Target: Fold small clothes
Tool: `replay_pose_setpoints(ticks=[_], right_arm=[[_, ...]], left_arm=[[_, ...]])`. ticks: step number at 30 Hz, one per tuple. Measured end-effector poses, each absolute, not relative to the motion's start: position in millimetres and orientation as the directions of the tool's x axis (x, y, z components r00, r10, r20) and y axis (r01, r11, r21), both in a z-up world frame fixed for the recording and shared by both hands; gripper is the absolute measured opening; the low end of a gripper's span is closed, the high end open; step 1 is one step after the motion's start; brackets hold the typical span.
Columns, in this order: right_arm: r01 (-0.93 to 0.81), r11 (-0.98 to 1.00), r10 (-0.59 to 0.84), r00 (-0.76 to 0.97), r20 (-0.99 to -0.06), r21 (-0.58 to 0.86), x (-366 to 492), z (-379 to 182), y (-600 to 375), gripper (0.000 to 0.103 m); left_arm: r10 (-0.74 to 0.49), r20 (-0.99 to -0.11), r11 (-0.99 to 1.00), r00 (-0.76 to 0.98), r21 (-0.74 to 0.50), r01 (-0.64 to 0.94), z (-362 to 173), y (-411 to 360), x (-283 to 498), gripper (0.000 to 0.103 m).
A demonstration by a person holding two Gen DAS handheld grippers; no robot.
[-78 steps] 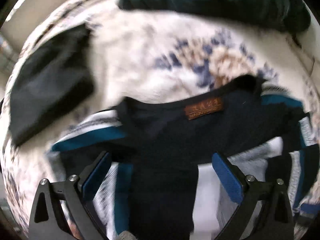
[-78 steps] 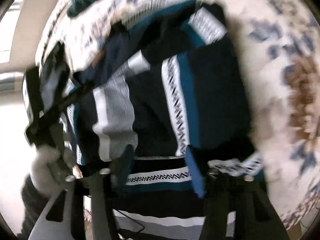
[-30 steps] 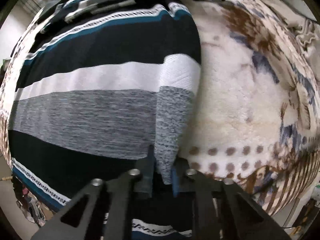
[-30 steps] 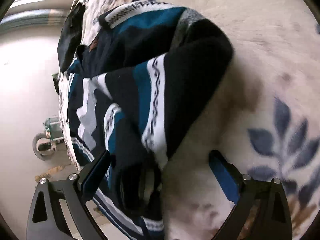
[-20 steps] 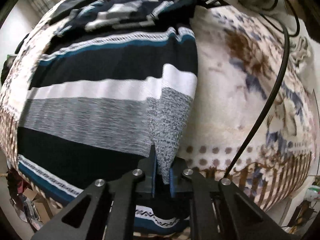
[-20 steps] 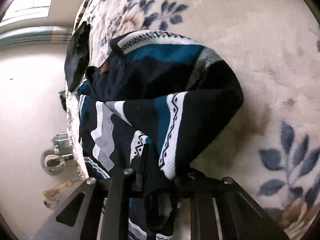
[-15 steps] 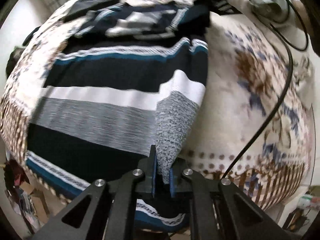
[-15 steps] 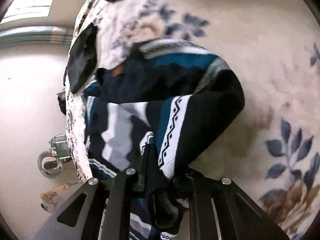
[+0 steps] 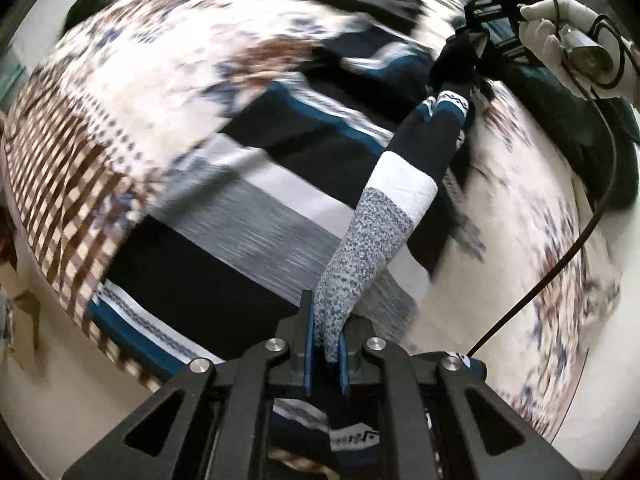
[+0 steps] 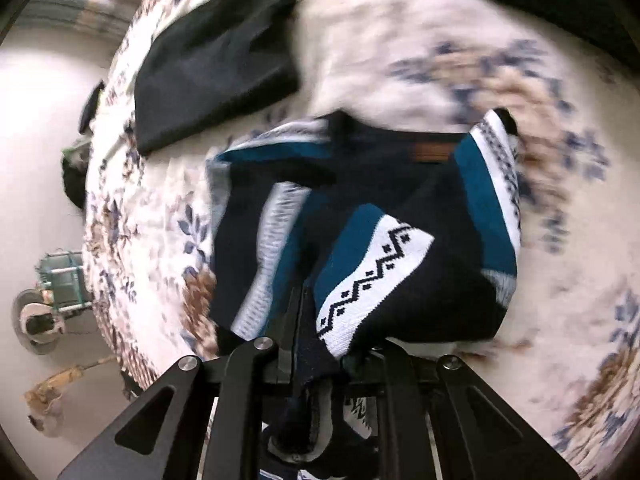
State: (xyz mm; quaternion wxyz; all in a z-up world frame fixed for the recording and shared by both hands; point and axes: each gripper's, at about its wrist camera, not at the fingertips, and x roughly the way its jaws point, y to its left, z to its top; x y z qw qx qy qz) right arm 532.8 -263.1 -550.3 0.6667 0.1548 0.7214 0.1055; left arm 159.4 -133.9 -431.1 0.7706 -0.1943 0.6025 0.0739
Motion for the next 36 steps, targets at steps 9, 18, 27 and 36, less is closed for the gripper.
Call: replay_pose_setpoints(ticks=[9,18,27,36], right_arm=[[0.041,0.968,0.250,-0.190,-0.949,0.247,555.9,-612.0,-122.6,0.028],[-0.035,0.883,0.455,-0.176,-0.873,0.467,510.4,-554.0,-123.5,0.074],[-0.056,0.915,0.339,-0.426,-0.839,0.399,364.4,-601.9,-123.4,0.074],[0.182,0.831,0.508,-0.635,-0.582,0.526,197.7,-659.2,-108.1,0.073]], left_arm=[[-0.265,-0.943,0.795,0.199,-0.331,-0.508,-506.8,-5.2,153.8,0.012],[-0.377,-0.871,0.543,0.316,-0.484,-0.687,-493.2,81.9,76.9,0.048],[-0.340,-0.908,0.654,0.244,-0.415,-0.632,-480.7,54.1,116.9,0.049],[-0.170,-0.981,0.689,0.090,-0.183,-0.701,-468.0,54.8,53.1,0.049]])
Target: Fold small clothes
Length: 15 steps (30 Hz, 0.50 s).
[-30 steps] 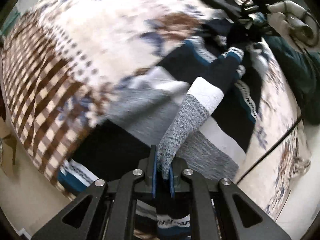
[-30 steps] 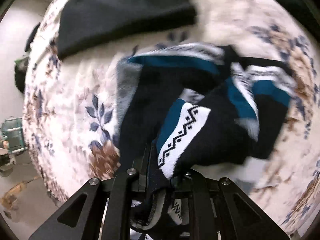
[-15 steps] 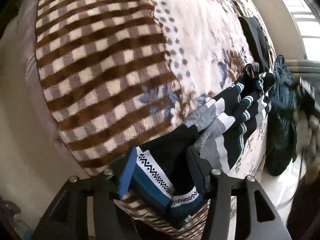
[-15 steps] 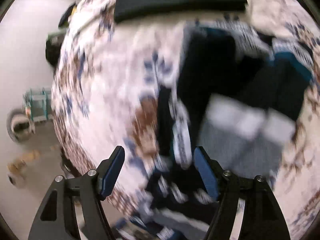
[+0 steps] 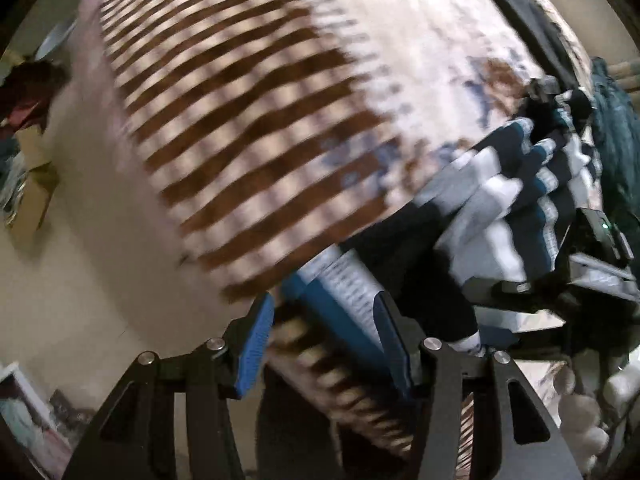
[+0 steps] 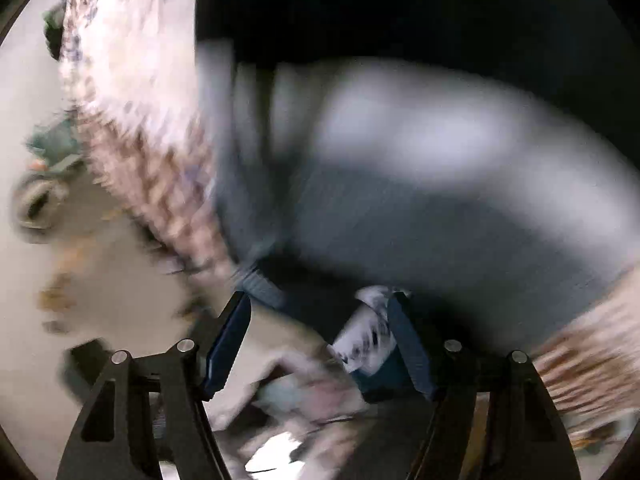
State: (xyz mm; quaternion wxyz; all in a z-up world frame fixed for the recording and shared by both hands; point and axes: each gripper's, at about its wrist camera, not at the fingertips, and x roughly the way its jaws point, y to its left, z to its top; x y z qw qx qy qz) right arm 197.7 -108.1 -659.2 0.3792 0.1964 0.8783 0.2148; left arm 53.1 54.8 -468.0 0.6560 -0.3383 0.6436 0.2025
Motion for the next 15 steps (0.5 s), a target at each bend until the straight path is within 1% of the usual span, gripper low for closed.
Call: replay_pose_setpoints(ticks=[1,2,3,4,5,7,8,11,12,14,15], right_arm=[[0.236,0.790,0.564,-0.644,-0.517,0.566,189.0,-660.4,-101.5,0.073],[0.307,0.710,0.645,-0.645,-0.409,0.634,179.0,-657.9,-91.9,0.073],[0.329,0.670,0.676,-0.640,-0.365,0.665,178.0,-653.3,-87.3,0.073],[0.324,0.645,0.697,-0.621,-0.358,0.692,182.9,-644.0,-86.1,0.073],[0.303,0.645,0.698,-0.607,-0.380,0.701,190.3,-638.4,-87.3,0.073],[0.191,0.703,0.651,-0.561,-0.512,0.685,216.2,-621.4,-99.3,0.073],[0.132,0.745,0.617,-0.510,-0.599,0.654,237.4,-610.4,-110.8,0.073],[0.096,0.800,0.574,-0.406,-0.711,0.592,290.8,-595.2,-130.2,0.073],[0.094,0.813,0.562,-0.383,-0.733,0.575,306.6,-592.2,-133.3,0.073],[0.067,0.865,0.490,-0.325,-0.809,0.497,342.7,-590.7,-132.2,0.073],[0.061,0.872,0.479,-0.306,-0.823,0.485,360.0,-592.9,-131.9,0.073]], left_arm=[[-0.177,-0.980,0.671,0.085,-0.184,-0.719,-467.9,57.4,41.7,0.049],[-0.180,-0.980,0.649,0.082,-0.181,-0.739,-467.3,60.3,31.4,0.049],[-0.176,-0.981,0.625,0.081,-0.175,-0.761,-465.3,63.2,22.4,0.049],[-0.176,-0.980,0.606,0.089,-0.179,-0.775,-463.8,65.3,16.8,0.049],[-0.177,-0.979,0.593,0.098,-0.186,-0.783,-462.4,67.1,13.1,0.049],[-0.159,-0.980,0.591,0.117,-0.190,-0.784,-459.0,69.2,14.1,0.049],[-0.154,-0.979,0.612,0.134,-0.201,-0.765,-458.4,66.9,21.2,0.049],[-0.152,-0.977,0.681,0.152,-0.215,-0.700,-462.2,50.7,49.9,0.049],[-0.158,-0.975,0.709,0.157,-0.223,-0.670,-466.4,42.8,61.7,0.049],[-0.145,-0.981,0.780,0.126,-0.192,-0.596,-482.0,26.1,81.9,0.049],[-0.142,-0.985,0.816,0.095,-0.171,-0.553,-493.3,16.8,90.8,0.049]])
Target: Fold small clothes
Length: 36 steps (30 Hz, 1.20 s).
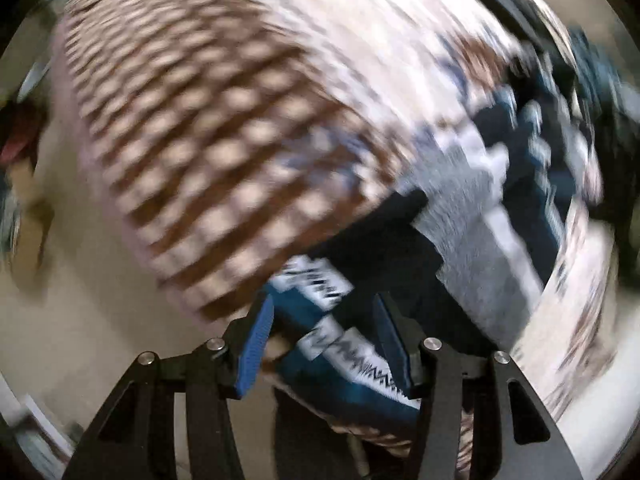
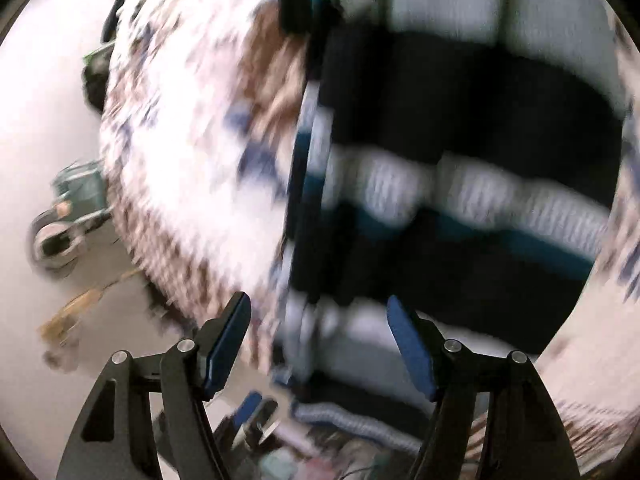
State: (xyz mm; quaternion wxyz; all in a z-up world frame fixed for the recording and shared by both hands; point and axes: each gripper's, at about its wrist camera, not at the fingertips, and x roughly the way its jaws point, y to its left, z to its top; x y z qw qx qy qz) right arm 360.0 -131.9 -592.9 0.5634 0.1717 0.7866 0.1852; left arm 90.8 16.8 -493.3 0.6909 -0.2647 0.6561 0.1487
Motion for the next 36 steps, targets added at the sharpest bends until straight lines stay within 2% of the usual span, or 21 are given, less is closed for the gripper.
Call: replay_pose_setpoints(ticks=[1,2,3,4,5,10,13,16,19,21,23,25,26,30,32,34,36], right_arm=[[0.043,0.891,0.444,-0.290,-0.847,0.452,373.1,-595.3,-127.0,0.073],[0.032,0.904,0.417,-0.286,-0.863,0.426,386.2,-597.9,-126.5,0.072],[0.033,0.906,0.414,-0.274,-0.868,0.422,391.4,-600.6,-123.6,0.066],[0.033,0.907,0.413,-0.266,-0.871,0.420,396.8,-603.0,-121.2,0.038],[0.019,0.921,0.380,-0.266,-0.886,0.389,401.4,-604.8,-118.5,0.010],[0.007,0.947,0.313,-0.236,-0.920,0.320,402.8,-604.9,-106.2,0.009],[0.012,0.937,0.344,-0.224,-0.912,0.350,401.1,-599.8,-91.1,0.008],[0.013,0.923,0.372,-0.273,-0.887,0.384,390.2,-596.1,-79.2,0.010],[0.056,0.913,0.402,-0.300,-0.865,0.405,397.2,-599.3,-78.6,0.011],[0.081,0.906,0.419,-0.317,-0.851,0.416,397.7,-605.3,-84.5,0.011],[0.098,0.916,0.400,-0.320,-0.859,0.390,398.4,-620.9,-83.3,0.011],[0.121,0.916,0.400,-0.323,-0.858,0.382,398.0,-634.3,-76.9,0.011],[0.134,0.910,0.415,-0.330,-0.848,0.393,398.4,-638.5,-73.3,0.015],[0.082,0.927,0.370,-0.363,-0.855,0.366,401.5,-641.0,-56.1,0.016],[0.050,0.922,0.373,-0.372,-0.850,0.383,401.6,-634.7,-53.3,0.025],[0.038,0.911,0.393,-0.383,-0.836,0.411,397.9,-626.5,-56.5,0.026],[0.042,0.907,0.402,-0.393,-0.827,0.420,392.7,-622.0,-65.3,0.026]], left_arm=[[-0.127,-0.989,0.841,0.072,-0.146,-0.522,-500.4,9.6,95.6,0.047],[-0.123,-0.990,0.858,0.069,-0.141,-0.494,-504.4,3.5,98.9,0.040],[-0.131,-0.987,0.872,0.090,-0.158,-0.463,-506.5,-2.4,100.9,0.025],[-0.125,-0.988,0.882,0.086,-0.151,-0.446,-507.2,-5.7,101.7,0.003],[-0.122,-0.988,0.891,0.094,-0.150,-0.429,-505.4,-7.6,101.6,0.003],[-0.096,-0.981,0.860,0.167,-0.167,-0.482,-488.0,12.2,93.9,0.002],[-0.053,-0.987,0.841,0.151,-0.126,-0.526,-489.7,34.3,89.7,0.000],[-0.088,-0.985,0.791,0.146,-0.158,-0.591,-496.8,59.8,83.2,0.001],[-0.120,-0.969,0.756,0.214,-0.229,-0.613,-486.7,75.7,78.5,0.003],[-0.141,-0.961,0.752,0.237,-0.260,-0.605,-481.9,79.7,79.2,0.005],[-0.155,-0.958,0.756,0.240,-0.272,-0.595,-482.4,75.9,87.6,0.019],[-0.185,-0.950,0.761,0.251,-0.300,-0.575,-486.3,61.7,97.2,0.026],[-0.192,-0.950,0.763,0.246,-0.302,-0.571,-489.7,57.5,100.5,0.027],[-0.206,-0.961,0.796,0.182,-0.273,-0.541,-504.7,37.2,104.9,0.027],[-0.200,-0.969,0.815,0.143,-0.246,-0.524,-514.4,27.4,97.3,0.027],[-0.178,-0.976,0.838,0.125,-0.217,-0.500,-521.6,23.3,94.6,0.027],[-0.153,-0.977,0.859,0.146,-0.204,-0.469,-521.2,15.5,101.9,0.008]])
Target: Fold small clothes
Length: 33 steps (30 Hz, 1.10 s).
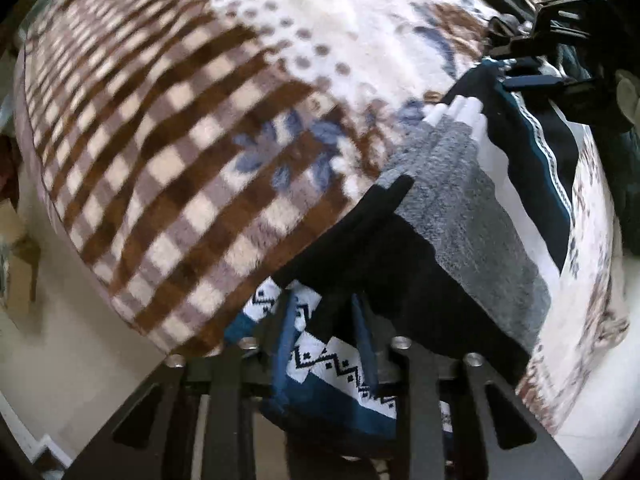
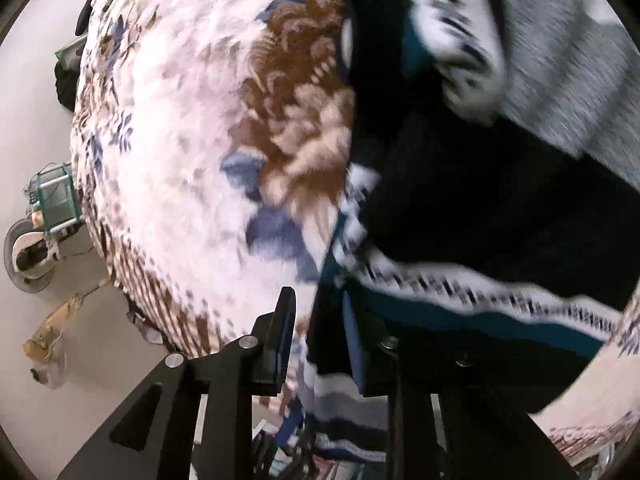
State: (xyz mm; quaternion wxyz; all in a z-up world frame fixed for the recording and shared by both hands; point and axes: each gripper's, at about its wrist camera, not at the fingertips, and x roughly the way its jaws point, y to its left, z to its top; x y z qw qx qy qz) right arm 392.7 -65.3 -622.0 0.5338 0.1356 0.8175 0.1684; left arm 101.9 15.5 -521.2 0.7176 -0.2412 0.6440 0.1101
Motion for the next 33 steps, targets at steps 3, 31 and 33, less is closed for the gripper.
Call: replay_pose_setpoints(ticks=[3,31,33], right_arm=[[0.059,0.901,0.417,-0.380,-0.825,0.429,388.2,-612.7,-88.5,0.026],[0.189,0.932,0.305,0.056,-0.951,0.310,532.1,-528.6,-308.3,0.070],[0.243,0.920,0.297,0.080,-0.952,0.308,555.9,-543.5,-324.8,0.070]], left_arm=[[-0.118,-0.975,0.887,0.186,-0.188,-0.423,-507.2,11.5,104.0,0.001],[-0.347,-0.844,0.913,0.408,-0.404,-0.060,-428.7,-17.1,453.6,0.055],[-0.339,-0.864,0.936,0.371,-0.349,0.044,-437.0,-47.9,502.8,0.055]])
